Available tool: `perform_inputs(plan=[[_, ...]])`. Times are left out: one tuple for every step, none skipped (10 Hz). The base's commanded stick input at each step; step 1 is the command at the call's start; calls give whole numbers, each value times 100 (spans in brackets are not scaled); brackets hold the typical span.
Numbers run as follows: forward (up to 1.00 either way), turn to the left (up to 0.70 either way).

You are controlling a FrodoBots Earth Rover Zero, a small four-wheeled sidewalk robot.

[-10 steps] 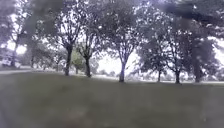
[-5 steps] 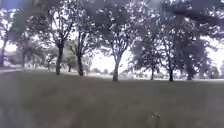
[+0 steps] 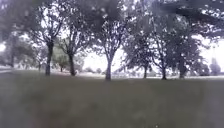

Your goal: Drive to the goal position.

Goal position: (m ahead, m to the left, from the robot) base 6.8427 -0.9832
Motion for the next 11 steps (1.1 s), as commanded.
perform_inputs(plan=[[70, 0], [70, 0], [70, 0], [70, 0], [70, 0], [70, 0], [70, 0], [70, 0], [70, 0], [70, 0], [70, 0]])
